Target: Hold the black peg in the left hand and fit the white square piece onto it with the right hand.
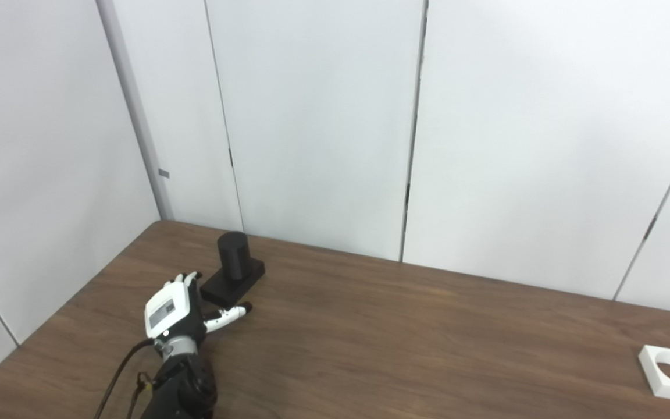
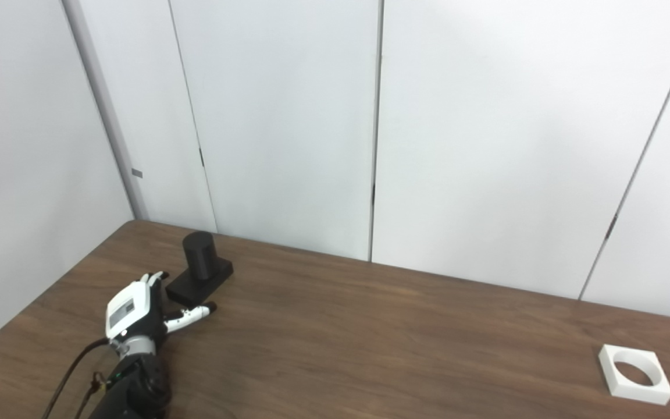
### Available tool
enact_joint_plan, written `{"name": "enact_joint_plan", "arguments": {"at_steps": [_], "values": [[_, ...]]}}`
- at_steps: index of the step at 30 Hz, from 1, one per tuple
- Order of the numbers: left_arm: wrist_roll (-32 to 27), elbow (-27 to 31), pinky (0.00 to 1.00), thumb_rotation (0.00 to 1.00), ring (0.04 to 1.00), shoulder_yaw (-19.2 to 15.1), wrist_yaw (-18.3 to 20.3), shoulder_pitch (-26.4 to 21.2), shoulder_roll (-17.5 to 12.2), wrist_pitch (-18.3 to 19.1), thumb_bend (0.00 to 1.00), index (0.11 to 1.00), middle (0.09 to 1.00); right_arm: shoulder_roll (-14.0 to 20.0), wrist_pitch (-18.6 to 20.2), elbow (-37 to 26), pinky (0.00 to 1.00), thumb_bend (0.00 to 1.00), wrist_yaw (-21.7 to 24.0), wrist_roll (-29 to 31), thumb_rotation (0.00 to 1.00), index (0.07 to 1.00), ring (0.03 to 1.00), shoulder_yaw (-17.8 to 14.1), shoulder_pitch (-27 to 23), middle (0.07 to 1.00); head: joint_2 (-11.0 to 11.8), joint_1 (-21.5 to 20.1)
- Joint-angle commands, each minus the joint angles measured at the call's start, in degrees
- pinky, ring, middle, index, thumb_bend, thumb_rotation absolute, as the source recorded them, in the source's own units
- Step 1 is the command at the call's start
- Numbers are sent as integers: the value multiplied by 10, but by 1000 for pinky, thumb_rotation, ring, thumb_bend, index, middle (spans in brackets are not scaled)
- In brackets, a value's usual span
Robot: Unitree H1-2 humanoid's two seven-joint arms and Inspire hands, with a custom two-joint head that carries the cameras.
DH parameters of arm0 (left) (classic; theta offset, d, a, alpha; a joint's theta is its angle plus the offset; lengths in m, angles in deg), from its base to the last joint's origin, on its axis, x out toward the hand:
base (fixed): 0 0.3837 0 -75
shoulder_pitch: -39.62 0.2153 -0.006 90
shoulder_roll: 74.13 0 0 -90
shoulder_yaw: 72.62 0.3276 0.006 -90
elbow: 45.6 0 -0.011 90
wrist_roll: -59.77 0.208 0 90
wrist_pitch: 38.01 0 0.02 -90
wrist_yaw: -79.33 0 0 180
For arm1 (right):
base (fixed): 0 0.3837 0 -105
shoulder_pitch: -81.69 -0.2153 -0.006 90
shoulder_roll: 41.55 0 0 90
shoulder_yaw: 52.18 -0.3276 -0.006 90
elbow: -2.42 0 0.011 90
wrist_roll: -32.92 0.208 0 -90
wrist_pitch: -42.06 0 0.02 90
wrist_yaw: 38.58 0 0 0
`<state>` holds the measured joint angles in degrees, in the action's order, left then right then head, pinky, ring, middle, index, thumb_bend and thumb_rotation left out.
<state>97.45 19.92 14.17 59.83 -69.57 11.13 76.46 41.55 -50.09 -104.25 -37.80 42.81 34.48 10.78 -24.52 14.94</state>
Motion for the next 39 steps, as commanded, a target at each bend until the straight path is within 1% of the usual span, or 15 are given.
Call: {"name": "enact_joint_plan", "arguments": {"at_steps": [1, 5, 10, 12, 14, 17, 19, 20, 22, 23, 24, 27, 30, 33, 39], "values": [[5, -1, 966, 585, 973, 7, -22, -35, -20, -12, 998, 848, 957, -6, 8, -9, 1000, 722, 8, -1, 1000, 1000, 1000, 4, 2, 992, 0, -1], [1, -21, 968, 562, 970, 16, -33, -45, -24, -22, 984, 801, 950, -7, 7, -9, 1000, 723, 10, 3, 1000, 1000, 1000, 4, 2, 991, -2, -3], [-5, -45, 965, 538, 960, 22, -51, -57, -25, -29, 981, 768, 936, -8, 9, -12, 1000, 727, 7, 1, 1000, 1000, 1000, 4, 3, 982, -4, -4], [-8, -51, 964, 519, 953, 22, -59, -59, -24, -38, 968, 758, 921, 0, -2, -8, 1000, 711, 20, 8, 1000, 1000, 1000, 8, 2, 994, -5, -4], [-11, -64, 955, 473, 939, 21, -77, -63, -22, -54, 945, 742, 901, 7, -18, 2, 1000, 718, 32, 10, 1000, 1000, 1000, 11, -1, 999, -5, -6], [-20, -88, 953, 418, 926, 21, -102, -70, -21, -77, 914, 710, 877, 8, -25, 9, 1000, 745, 40, 19, 1000, 1000, 1000, 10, -3, 1000, -5, -7], [-27, -103, 958, 377, 920, 20, -122, -74, -20, -97, 899, 668, 864, 8, -29, 12, 1000, 762, 42, 22, 1000, 1000, 1000, 9, -3, 1000, -7, -8], [-32, -111, 943, 331, 894, 17, -136, -75, -18, -111, 878, 618, 833, 7, -33, 14, 1000, 757, 43, 24, 1000, 1000, 1000, 9, -4, 1000, -7, -8], [-44, -124, 938, 254, 869, 11, -161, -77, -13, -136, 845, 566, 798, 6, -35, 15, 1000, 751, 43, 27, 1000, 1000, 1000, 9, -4, 1000, -8, -8], [-49, -131, 912, 195, 855, 8, -171, -79, -12, -145, 826, 538, 781, 6, -35, 15, 1000, 755, 43, 27, 1000, 1000, 1000, 9, -3, 1000, -8, -8], [-53, -136, 895, 122, 850, 7, -178, -80, -11, -151, 647, 508, 773, 6, -34, 14, 1000, 761, 43, 27, 1000, 1000, 1000, 9, -3, 1000, -8, -8], [-74, -150, 849, 70, 858, 0, -191, -84, -6, -175, 536, 488, 775, 6, -33, 13, 1000, 756, 43, 26, 1000, 1000, 1000, 9, -3, 1000, -8, -10], [-89, -166, 798, 52, 868, -5, -200, -87, -3, -193, 517, 484, 779, 8, -36, 15, 1000, 737, 43, 18, 1000, 1000, 1000, 9, -4, 1000, -9, -12], [-93, -187, 740, 39, 834, -2, -215, -92, -1, -199, 516, 481, 759, 9, -38, 17, 1000, 734, 44, 14, 1000, 1000, 1000, 9, -5, 1000, -10, -13], [-92, -197, 720, 35, 820, 9, -219, -91, -1, -197, 517, 480, 764, 5, -32, 11, 1000, 727, 41, 16, 1000, 1000, 1000, 7, -2, 1000, -14, -17]]}}
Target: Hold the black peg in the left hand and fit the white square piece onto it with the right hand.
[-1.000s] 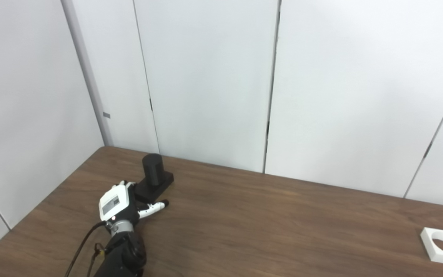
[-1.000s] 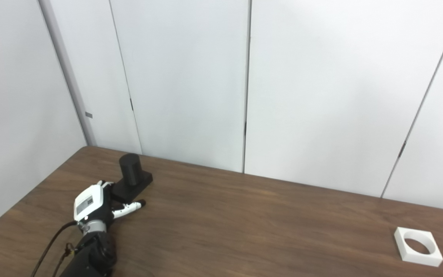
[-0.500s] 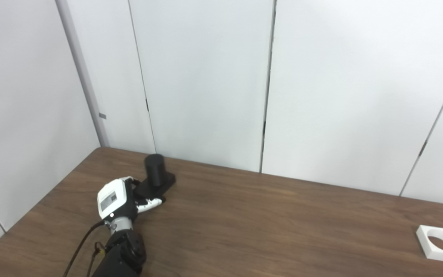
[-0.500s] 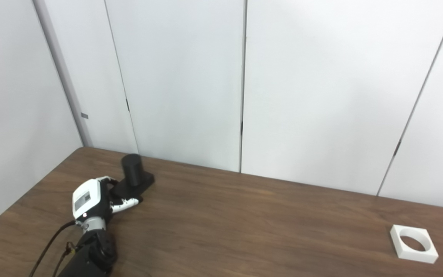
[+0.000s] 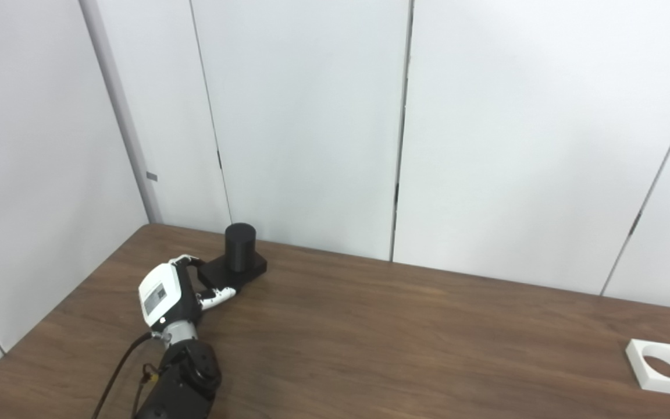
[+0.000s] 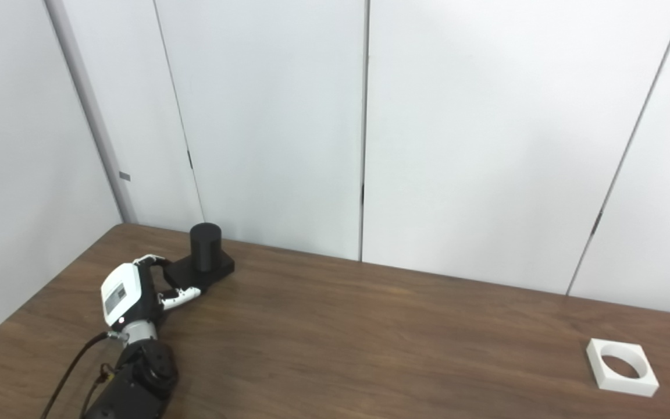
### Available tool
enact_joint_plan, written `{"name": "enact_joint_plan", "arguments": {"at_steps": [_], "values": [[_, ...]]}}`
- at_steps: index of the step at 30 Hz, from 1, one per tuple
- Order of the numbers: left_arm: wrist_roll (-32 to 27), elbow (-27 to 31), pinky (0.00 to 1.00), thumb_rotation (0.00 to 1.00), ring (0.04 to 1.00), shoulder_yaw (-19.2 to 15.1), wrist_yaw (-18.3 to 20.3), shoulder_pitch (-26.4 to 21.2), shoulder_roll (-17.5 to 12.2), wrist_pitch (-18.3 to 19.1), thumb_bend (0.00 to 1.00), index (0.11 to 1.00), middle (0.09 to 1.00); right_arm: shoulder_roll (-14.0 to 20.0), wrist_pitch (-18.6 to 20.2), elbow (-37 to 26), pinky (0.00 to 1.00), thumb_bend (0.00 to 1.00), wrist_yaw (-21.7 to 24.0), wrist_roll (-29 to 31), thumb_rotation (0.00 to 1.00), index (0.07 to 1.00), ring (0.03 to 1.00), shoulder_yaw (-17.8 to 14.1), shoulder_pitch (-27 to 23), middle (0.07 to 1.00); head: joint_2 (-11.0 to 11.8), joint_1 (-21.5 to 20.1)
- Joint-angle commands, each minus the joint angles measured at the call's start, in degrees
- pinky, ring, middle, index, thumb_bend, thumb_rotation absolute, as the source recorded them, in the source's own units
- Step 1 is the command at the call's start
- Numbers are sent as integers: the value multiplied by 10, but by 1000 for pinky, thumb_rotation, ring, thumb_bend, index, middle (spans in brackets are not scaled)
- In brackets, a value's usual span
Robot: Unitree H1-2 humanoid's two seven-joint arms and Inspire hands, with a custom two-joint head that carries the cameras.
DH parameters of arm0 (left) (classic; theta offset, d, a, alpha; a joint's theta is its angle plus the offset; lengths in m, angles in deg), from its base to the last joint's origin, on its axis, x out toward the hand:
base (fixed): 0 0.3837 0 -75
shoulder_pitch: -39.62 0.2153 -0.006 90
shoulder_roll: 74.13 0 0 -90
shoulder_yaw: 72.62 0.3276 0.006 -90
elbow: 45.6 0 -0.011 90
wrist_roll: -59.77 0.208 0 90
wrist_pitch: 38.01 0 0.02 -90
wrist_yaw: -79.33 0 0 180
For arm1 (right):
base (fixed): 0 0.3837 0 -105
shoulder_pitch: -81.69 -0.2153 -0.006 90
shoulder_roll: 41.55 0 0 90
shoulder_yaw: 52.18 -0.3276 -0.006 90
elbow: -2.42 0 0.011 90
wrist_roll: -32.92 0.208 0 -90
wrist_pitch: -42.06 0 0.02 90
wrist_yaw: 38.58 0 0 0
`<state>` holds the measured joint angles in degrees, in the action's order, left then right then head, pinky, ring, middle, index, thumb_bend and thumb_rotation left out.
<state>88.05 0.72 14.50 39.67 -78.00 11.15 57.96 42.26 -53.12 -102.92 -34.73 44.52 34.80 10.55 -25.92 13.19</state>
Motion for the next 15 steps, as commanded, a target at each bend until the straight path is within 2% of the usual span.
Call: {"name": "enact_joint_plan", "arguments": {"at_steps": [1, 3, 5, 9, 13, 15], "values": [[3, -3, 716, 36, 817, 8, -15, -6, -2, -10, 516, 480, 763, -2, -1, -2, 1000, 725, 11, -1, 1000, 1000, 1000, 4, 0, 1000, 0, 0], [3, 18, 710, 39, 814, 11, -4, 3, -2, -4, 516, 481, 762, -2, 0, -3, 1000, 717, 10, -3, 1000, 1000, 1000, 4, -1, 1000, 0, 0], [11, 69, 714, 41, 809, 23, 17, 26, -3, 3, 515, 482, 752, -3, 0, -6, 1000, 713, 7, -14, 1000, 1000, 1000, 6, -2, 1000, -8, -8], [18, 180, 721, 47, 788, 47, 78, 75, -6, 22, 512, 484, 736, -4, 5, -11, 1000, 712, 8, -20, 1000, 1000, 1000, 8, -3, 1000, -13, -18], [13, 294, 669, 49, 774, 66, 148, 127, -2, 29, 509, 486, 757, -10, 21, -20, 1000, 711, 5, -15, 1000, 1000, 1000, 10, -3, 1000, -21, -28], [11, 332, 651, 50, 770, 69, 172, 143, 2, 31, 508, 486, 768, -12, 25, -25, 1000, 703, 1, -24, 1000, 1000, 1000, 11, -2, 1000, -25, -33]]}}
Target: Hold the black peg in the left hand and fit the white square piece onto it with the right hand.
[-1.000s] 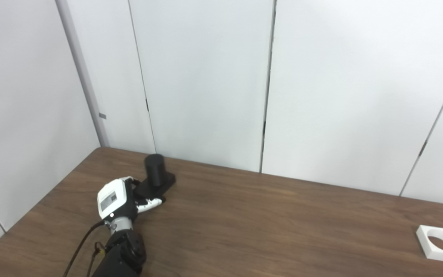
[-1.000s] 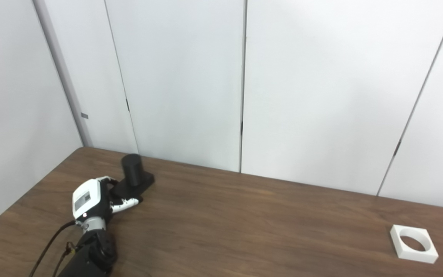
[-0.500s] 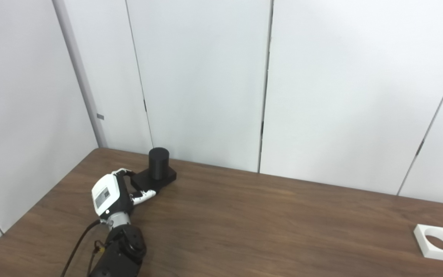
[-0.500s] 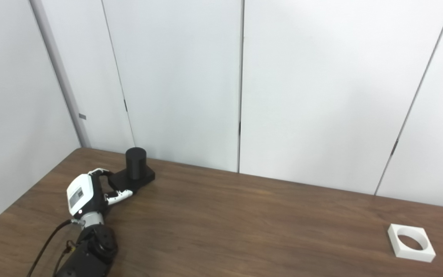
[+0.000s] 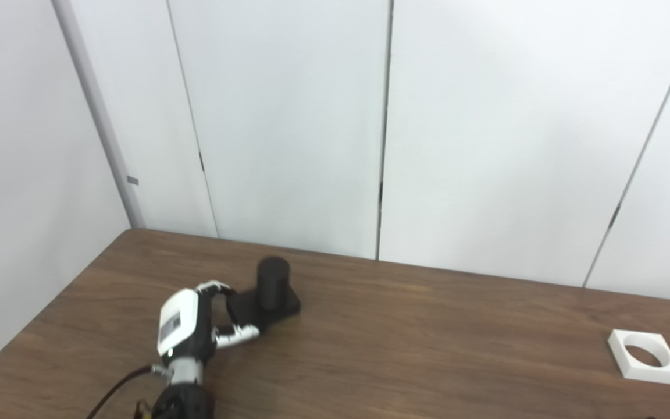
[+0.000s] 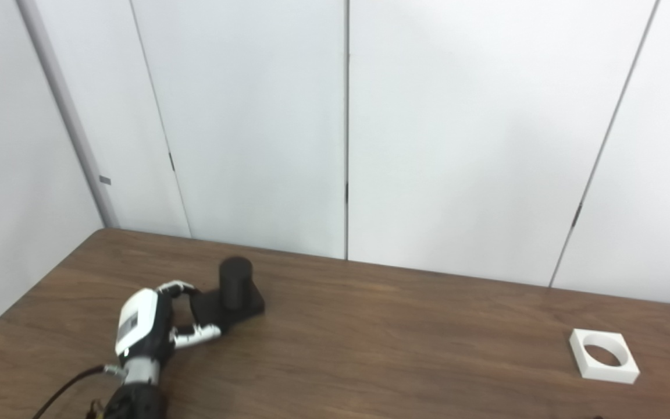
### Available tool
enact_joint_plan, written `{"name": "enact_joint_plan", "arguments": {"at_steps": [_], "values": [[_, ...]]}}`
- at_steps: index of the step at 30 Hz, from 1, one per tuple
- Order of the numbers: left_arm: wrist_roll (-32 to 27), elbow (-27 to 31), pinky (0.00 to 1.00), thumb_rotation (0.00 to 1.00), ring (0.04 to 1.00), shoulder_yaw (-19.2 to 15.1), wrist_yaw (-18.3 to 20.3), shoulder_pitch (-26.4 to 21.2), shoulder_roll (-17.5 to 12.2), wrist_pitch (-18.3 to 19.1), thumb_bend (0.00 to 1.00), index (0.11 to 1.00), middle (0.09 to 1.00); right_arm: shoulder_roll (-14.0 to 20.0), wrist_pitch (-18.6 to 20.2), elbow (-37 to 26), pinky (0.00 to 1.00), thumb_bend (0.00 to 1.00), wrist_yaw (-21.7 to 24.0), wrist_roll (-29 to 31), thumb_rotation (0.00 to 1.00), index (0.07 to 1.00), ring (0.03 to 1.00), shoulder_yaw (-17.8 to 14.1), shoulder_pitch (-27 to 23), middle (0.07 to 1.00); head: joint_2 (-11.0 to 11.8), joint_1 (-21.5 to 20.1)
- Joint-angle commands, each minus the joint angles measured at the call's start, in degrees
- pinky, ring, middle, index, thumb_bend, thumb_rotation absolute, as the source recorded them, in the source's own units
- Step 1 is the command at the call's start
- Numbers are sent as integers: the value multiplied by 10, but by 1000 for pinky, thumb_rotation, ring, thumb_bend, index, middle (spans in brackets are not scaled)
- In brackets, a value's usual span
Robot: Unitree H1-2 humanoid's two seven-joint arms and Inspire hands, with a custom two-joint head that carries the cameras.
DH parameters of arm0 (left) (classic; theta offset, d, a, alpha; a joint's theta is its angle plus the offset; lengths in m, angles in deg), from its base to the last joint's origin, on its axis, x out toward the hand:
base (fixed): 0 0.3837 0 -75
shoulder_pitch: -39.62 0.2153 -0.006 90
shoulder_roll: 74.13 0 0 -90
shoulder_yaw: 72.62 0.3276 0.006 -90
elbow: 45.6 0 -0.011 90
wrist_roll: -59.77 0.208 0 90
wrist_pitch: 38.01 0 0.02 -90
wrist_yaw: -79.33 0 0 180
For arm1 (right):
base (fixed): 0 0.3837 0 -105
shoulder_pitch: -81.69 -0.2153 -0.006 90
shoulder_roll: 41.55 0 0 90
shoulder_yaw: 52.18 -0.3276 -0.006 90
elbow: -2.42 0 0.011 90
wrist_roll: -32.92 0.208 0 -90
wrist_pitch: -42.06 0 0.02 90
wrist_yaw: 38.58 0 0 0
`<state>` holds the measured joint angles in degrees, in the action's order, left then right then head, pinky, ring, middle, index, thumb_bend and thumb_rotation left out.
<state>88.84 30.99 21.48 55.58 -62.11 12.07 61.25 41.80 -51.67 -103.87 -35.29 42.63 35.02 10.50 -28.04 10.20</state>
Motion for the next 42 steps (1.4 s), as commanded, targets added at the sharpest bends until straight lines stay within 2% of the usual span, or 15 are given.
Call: {"name": "enact_joint_plan", "arguments": {"at_steps": [1, 7, 11, 13, 20, 24, 29, 32, 33, 37, 42], "values": [[3, 47, 641, 51, 764, 0, 22, -8, -5, -1, 508, 486, 771, -7, 12, -18, 1000, 691, 5, -11, 1000, 1000, 1000, 10, -1, 1000, -6, -4], [27, 171, 671, 50, 792, 22, 86, 52, 13, 23, 508, 487, 775, -13, 33, -36, 1000, 647, -4, -25, 1000, 1000, 1000, 14, 0, 1000, -27, -24], [37, 233, 663, 49, 782, 36, 129, 90, 17, 24, 508, 488, 776, -21, 54, -50, 1000, 629, -9, -22, 1000, 1000, 1000, 17, -1, 1000, -53, -48], [33, 256, 672, 49, 787, 42, 149, 109, 19, 18, 509, 487, 778, -21, 60, -56, 1000, 607, -8, -21, 1000, 1000, 1000, 19, -1, 1000, -58, -57], [23, 334, 740, 45, 831, 67, 248, 164, 1, 15, 511, 487, 790, -23, 81, -89, 1000, 575, -15, -29, 1000, 1000, 1000, 26, 5, 1000, -103, -99], [21, 363, 752, 45, 839, 83, 290, 184, -3, 12, 513, 487, 801, -25, 99, -103, 1000, 592, -20, -29, 1000, 1000, 1000, 28, 5, 999, -124, -113], [43, 380, 811, 45, 869, 109, 319, 199, -7, 1, 513, 486, 811, -26, 117, -116, 1000, 611, -27, -38, 1000, 1000, 1000, 32, 0, 989, -147, -118], [62, 381, 964, 43, 882, 128, 325, 213, -3, -18, 516, 486, 802, -28, 127, -123, 1000, 617, -30, -37, 1000, 1000, 1000, 32, -3, 981, -159, -125], [70, 381, 982, 43, 884, 133, 326, 216, -1, -21, 517, 485, 800, -29, 130, -125, 1000, 616, -30, -36, 1000, 1000, 1000, 32, -3, 980, -161, -125], [106, 383, 1000, 46, 918, 152, 330, 230, 7, -28, 520, 484, 812, -28, 142, -136, 1000, 624, -34, -41, 1000, 1000, 1000, 34, -4, 979, -175, -130], [122, 387, 1000, 46, 958, 169, 346, 242, 15, -28, 521, 483, 832, -29, 153, -146, 1000, 623, -35, -40, 1000, 1000, 1000, 35, -6, 978, -185, -136]]}}
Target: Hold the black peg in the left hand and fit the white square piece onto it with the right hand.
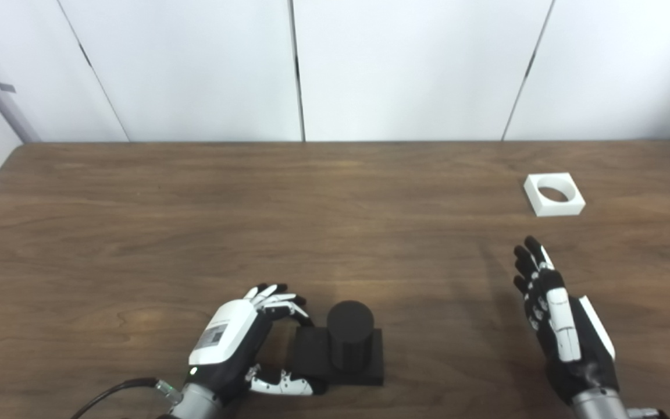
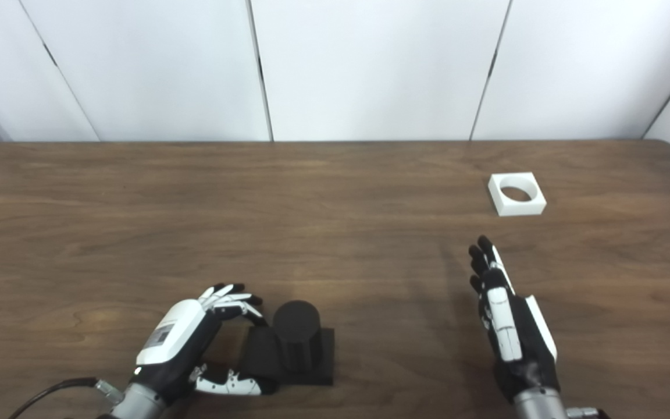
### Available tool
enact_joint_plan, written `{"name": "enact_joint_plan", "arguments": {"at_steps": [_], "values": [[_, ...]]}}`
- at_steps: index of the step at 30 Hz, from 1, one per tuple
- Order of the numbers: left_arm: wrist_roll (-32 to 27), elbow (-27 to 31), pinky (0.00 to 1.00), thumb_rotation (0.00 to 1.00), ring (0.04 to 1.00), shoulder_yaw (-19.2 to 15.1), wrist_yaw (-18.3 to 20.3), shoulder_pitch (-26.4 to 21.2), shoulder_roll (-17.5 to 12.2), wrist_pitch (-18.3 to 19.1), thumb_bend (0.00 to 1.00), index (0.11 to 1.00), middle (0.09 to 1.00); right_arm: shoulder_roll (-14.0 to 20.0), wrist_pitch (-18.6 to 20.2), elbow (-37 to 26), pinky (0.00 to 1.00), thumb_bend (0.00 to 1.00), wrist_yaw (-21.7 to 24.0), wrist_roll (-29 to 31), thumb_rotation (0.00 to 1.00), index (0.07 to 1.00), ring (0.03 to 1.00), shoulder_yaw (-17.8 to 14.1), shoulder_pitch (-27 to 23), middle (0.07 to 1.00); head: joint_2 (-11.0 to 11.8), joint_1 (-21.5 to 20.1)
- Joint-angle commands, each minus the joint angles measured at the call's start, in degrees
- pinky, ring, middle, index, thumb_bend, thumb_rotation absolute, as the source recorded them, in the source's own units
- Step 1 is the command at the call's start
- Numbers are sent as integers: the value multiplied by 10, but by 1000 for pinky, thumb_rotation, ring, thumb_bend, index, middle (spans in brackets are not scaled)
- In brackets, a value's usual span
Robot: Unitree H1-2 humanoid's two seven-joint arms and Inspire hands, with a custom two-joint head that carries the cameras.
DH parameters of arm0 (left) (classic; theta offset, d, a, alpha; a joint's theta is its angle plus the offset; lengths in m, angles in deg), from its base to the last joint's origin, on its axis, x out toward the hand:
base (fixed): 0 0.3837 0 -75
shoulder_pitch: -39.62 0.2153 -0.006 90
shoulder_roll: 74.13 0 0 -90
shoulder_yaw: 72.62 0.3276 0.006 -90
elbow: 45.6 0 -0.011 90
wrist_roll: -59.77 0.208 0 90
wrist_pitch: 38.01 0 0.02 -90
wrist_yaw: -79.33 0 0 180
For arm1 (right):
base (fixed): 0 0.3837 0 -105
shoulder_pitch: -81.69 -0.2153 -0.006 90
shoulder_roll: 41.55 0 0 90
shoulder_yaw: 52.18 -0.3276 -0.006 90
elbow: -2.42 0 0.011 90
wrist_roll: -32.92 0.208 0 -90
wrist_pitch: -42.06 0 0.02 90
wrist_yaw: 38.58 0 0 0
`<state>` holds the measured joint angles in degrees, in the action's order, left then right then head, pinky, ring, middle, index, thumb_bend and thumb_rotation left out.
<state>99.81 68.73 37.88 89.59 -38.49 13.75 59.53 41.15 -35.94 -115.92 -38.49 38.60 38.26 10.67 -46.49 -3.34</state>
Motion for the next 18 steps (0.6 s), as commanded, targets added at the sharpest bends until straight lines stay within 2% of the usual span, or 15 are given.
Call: {"name": "enact_joint_plan", "arguments": {"at_steps": [1, 10, 18], "values": [[16, 9, 1000, 46, 961, 8, 9, 7, -1, -12, 521, 483, 834, -22, 0, -28, 1000, 623, -3, -3, 1000, 1000, 1000, 4, -8, 978, -2, -3], [48, -12, 1000, 46, 969, 31, 20, 18, 7, -19, 520, 484, 840, -28, 19, -41, 1000, 602, -13, -13, 1000, 1000, 1000, 8, -14, 974, -14, -14], [49, -36, 1000, 45, 959, 38, 26, 15, 3, -26, 520, 484, 836, -28, 23, -47, 1000, 643, -23, -19, 1000, 1000, 1000, 13, -16, 964, -21, -24]]}}
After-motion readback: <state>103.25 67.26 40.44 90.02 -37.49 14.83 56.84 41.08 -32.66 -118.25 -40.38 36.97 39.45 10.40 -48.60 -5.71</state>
